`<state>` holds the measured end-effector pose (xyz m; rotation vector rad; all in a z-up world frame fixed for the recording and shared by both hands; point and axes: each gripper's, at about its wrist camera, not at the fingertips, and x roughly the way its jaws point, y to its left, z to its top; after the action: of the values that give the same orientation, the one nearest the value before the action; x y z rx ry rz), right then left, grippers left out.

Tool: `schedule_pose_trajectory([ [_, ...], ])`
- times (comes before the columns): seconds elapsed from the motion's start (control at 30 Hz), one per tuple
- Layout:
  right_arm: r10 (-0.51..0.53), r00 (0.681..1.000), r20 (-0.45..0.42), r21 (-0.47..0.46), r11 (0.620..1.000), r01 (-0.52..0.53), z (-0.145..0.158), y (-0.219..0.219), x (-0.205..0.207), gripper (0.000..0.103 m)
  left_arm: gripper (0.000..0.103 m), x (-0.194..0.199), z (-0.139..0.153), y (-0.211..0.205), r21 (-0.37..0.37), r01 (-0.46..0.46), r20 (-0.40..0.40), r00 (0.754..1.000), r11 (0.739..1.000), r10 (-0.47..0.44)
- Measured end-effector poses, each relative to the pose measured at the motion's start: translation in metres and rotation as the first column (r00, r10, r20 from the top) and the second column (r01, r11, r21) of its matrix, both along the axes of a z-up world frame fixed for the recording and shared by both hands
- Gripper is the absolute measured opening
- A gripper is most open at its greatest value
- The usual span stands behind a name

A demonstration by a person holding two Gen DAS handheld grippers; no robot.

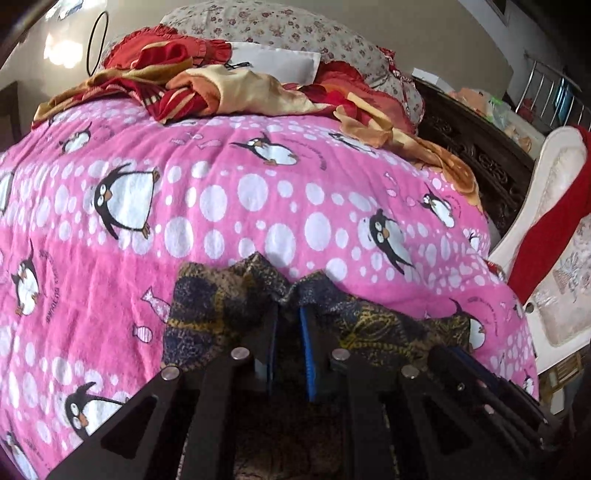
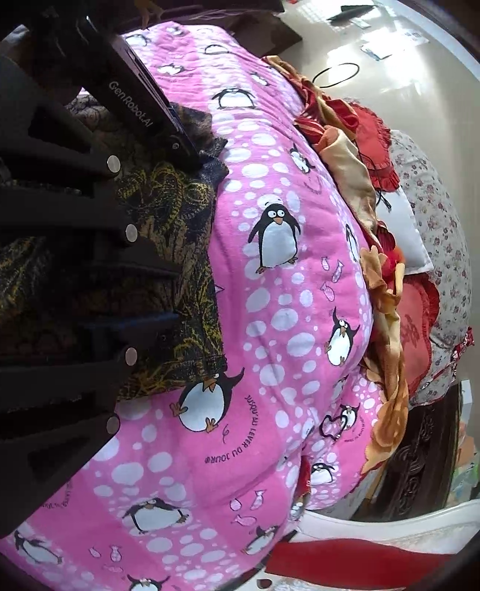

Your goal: Fold small clothes

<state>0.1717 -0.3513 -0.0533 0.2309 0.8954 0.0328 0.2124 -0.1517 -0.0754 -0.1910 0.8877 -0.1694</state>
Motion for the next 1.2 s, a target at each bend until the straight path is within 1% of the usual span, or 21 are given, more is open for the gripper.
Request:
schedule_pose_trajectory([
  [0.07,0.016,1.000,-0.021,0.072,0.997,-0.014,0.002,-0.008,0.002,0.026,0.015,0.004,0.012,0.005,-0.011,0.038,-0.050,0.998,0.999,-0.039],
  [0.1,0.034,0.999,-0.042,0.159,0.987,-0.027,0.009,-0.022,0.001,0.026,0.027,0.002,0.021,0.012,-0.040,0.060,-0.072,0.995,0.997,-0.063],
  [0.13,0.034,0.999,-0.043,0.197,0.980,-0.025,0.015,-0.032,-0.004,0.026,0.038,-0.007,0.035,0.026,-0.081,0.077,-0.059,0.995,0.994,-0.082],
  [0.17,0.030,0.999,-0.020,0.230,0.973,-0.025,0.026,-0.045,-0.013,0.027,0.065,-0.017,0.044,0.035,-0.094,0.087,-0.025,0.996,0.992,-0.090],
  [0.2,0.039,0.999,0.023,0.250,0.967,-0.043,0.039,-0.061,-0.026,0.033,0.088,-0.030,0.053,0.046,-0.086,0.090,0.016,0.996,0.992,-0.089],
  [0.23,0.052,0.997,0.052,0.251,0.966,-0.063,0.047,-0.072,-0.036,0.040,0.093,-0.046,0.058,0.057,-0.064,0.091,0.060,0.994,0.994,-0.088],
  [0.27,0.068,0.995,0.078,0.255,0.963,-0.086,0.053,-0.086,-0.050,0.054,0.093,-0.058,0.058,0.065,-0.057,0.115,0.082,0.991,0.992,-0.110],
  [0.3,0.075,0.994,0.084,0.267,0.959,-0.095,0.053,-0.096,-0.059,0.064,0.093,-0.067,0.052,0.070,-0.067,0.154,0.065,0.987,0.986,-0.150],
  [0.37,0.096,0.992,0.087,0.331,0.936,-0.119,0.044,-0.114,-0.073,0.067,0.092,-0.080,0.029,0.076,-0.148,0.218,-0.013,0.975,0.965,-0.222],
  [0.43,0.123,0.991,0.058,0.428,0.894,-0.136,0.024,-0.125,-0.078,0.067,0.089,-0.092,0.005,0.076,-0.228,0.256,-0.061,0.959,0.939,-0.276],
  [0.5,0.150,0.989,0.015,0.533,0.835,-0.135,-0.003,-0.127,-0.077,0.067,0.088,-0.100,-0.009,0.071,-0.280,0.279,-0.088,0.945,0.919,-0.314],
  [0.57,0.173,0.985,-0.013,0.603,0.787,-0.130,-0.026,-0.123,-0.074,0.067,0.088,-0.107,-0.012,0.064,-0.279,0.300,-0.061,0.943,0.912,-0.328],
  [0.63,0.188,0.982,-0.020,0.627,0.767,-0.135,-0.040,-0.119,-0.070,0.067,0.088,-0.111,-0.011,0.061,-0.309,0.326,-0.056,0.932,0.894,-0.359],
  [0.7,0.220,0.976,-0.001,0.676,0.719,-0.161,-0.050,-0.112,-0.066,0.067,0.085,-0.110,-0.007,0.064,-0.333,0.326,-0.052,0.930,0.884,-0.363],
  [0.73,0.242,0.970,0.007,0.684,0.707,-0.181,-0.052,-0.108,-0.064,0.067,0.083,-0.108,-0.006,0.066,-0.346,0.322,-0.054,0.931,0.881,-0.362],
  [0.8,0.282,0.959,0.028,0.658,0.717,-0.230,-0.049,-0.099,-0.062,0.072,0.080,-0.100,-0.007,0.070,-0.351,0.300,-0.061,0.938,0.887,-0.341],
  [0.87,0.277,0.960,0.030,0.644,0.729,-0.231,-0.048,-0.097,-0.053,0.070,0.078,-0.094,-0.012,0.073,-0.330,0.267,-0.064,0.950,0.905,-0.304],
  [0.93,0.267,0.963,0.027,0.645,0.732,-0.221,-0.047,-0.094,-0.042,0.070,0.077,-0.092,-0.015,0.075,-0.346,0.248,-0.067,0.955,0.905,-0.287],
  [1.03,0.365,0.930,0.053,0.595,0.736,-0.323,-0.038,-0.079,-0.037,0.068,0.076,-0.099,-0.013,0.070,-0.358,0.280,-0.065,0.944,0.891,-0.323],
  [1.1,0.393,0.914,0.097,0.592,0.716,-0.371,-0.032,-0.079,-0.040,0.063,0.075,-0.102,-0.010,0.066,-0.329,0.305,-0.057,0.938,0.894,-0.341],
  [1.2,0.346,0.929,0.134,0.654,0.674,-0.345,-0.035,-0.086,-0.037,0.063,0.070,-0.097,-0.016,0.070,-0.355,0.285,-0.061,0.943,0.890,-0.326],
])
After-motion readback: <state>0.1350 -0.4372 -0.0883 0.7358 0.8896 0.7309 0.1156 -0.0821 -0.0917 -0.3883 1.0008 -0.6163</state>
